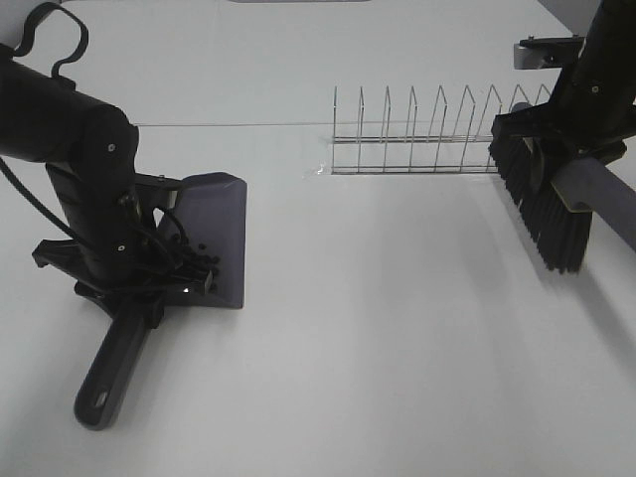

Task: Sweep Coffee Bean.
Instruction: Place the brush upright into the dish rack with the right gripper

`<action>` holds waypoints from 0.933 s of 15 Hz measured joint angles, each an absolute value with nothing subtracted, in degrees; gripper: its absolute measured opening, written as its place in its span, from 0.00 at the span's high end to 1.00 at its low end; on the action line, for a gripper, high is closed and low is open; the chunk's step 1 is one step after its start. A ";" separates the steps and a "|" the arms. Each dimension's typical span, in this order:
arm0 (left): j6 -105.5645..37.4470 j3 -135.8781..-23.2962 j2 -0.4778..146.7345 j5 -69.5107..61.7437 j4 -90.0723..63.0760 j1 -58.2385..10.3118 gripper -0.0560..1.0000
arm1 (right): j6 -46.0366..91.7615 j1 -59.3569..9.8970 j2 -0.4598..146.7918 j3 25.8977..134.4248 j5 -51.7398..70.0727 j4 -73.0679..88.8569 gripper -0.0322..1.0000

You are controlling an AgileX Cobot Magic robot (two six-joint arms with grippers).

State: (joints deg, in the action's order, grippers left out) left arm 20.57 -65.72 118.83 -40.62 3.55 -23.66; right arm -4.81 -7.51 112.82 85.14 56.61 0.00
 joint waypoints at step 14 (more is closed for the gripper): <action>20.51 -65.72 118.83 -40.51 3.50 -23.66 0.59 | -7.79 -10.60 122.10 96.14 59.82 -5.79 0.64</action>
State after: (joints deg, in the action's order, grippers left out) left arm 20.51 -65.72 118.83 -40.51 3.50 -23.66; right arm -7.79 -10.60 122.10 96.14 59.82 -5.79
